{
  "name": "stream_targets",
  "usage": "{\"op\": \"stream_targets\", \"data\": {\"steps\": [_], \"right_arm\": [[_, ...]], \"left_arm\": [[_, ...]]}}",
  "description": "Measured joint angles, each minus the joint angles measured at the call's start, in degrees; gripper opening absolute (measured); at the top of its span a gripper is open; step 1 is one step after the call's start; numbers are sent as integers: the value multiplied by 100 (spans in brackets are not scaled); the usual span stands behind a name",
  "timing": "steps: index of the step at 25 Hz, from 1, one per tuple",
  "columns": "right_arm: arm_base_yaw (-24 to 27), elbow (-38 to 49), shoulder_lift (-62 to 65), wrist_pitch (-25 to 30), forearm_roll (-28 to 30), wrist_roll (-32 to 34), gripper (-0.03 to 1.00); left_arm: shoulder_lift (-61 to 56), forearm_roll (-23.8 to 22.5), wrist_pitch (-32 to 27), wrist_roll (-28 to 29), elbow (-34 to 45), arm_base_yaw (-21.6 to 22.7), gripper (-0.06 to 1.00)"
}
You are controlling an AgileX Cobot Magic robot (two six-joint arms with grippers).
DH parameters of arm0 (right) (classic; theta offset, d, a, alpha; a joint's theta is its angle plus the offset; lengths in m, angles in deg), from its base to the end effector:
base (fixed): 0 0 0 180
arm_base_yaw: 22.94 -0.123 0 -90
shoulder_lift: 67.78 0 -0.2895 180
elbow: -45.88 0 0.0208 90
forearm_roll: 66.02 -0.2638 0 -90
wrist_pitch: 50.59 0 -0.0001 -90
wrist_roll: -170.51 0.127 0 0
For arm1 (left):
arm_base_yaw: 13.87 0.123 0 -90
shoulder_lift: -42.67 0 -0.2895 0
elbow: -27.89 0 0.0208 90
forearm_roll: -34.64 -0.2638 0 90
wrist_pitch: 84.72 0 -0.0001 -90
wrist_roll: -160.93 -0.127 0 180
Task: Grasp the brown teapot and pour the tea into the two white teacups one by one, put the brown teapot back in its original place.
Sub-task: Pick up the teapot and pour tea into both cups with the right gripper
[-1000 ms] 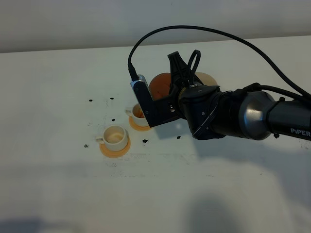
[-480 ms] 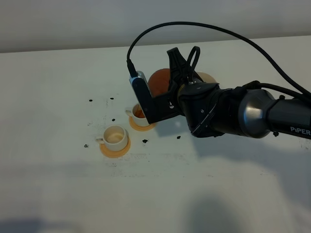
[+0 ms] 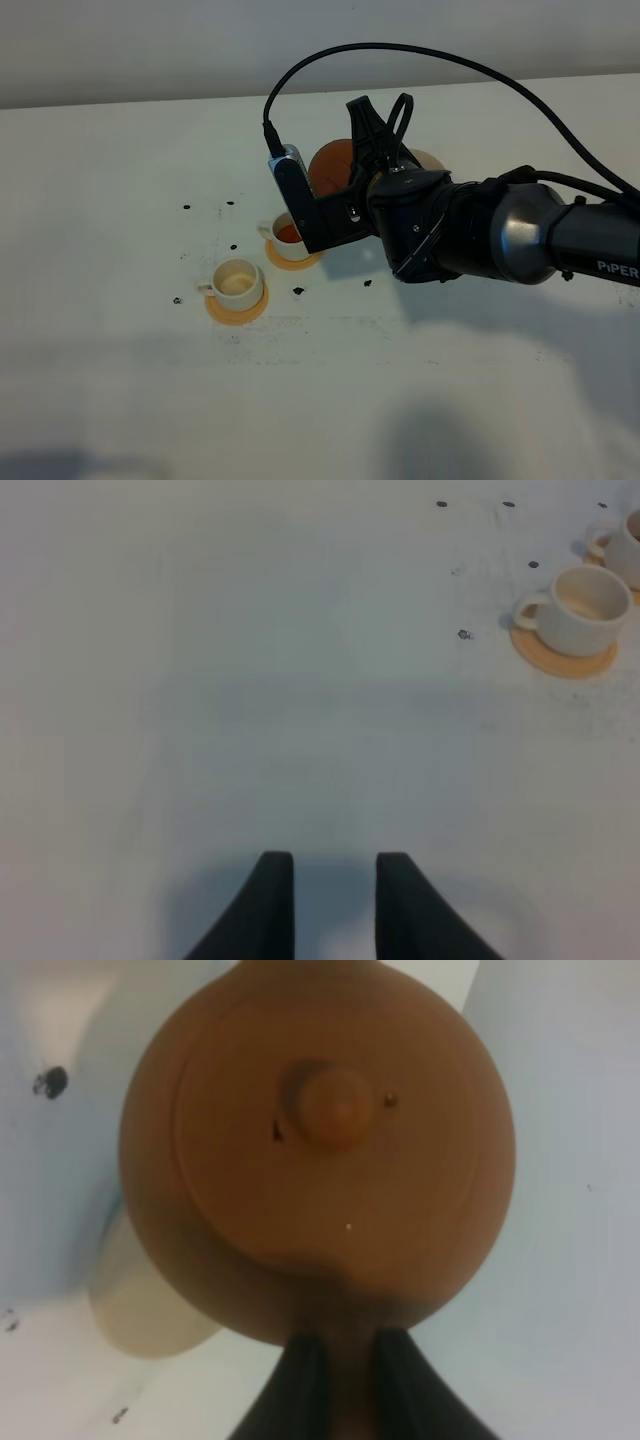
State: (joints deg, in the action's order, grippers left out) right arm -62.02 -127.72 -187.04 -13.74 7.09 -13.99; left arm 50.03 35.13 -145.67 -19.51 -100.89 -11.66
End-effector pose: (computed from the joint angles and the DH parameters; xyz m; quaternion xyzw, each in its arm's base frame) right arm 0.3857 0.2192 0.1615 -0.6817 0.5825 -0.3700 0.2431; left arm 0.0376 0.0005 0.2527 -0.0133 0.8639 0.0074 0.5035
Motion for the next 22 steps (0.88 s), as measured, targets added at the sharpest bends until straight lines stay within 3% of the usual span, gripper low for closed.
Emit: {"op": "stream_targets", "data": {"steps": [22], "right_arm": [[-50, 0, 0, 57, 86, -282, 9]], "left_arm": [[0, 0, 0, 4, 0, 0, 22]]}}
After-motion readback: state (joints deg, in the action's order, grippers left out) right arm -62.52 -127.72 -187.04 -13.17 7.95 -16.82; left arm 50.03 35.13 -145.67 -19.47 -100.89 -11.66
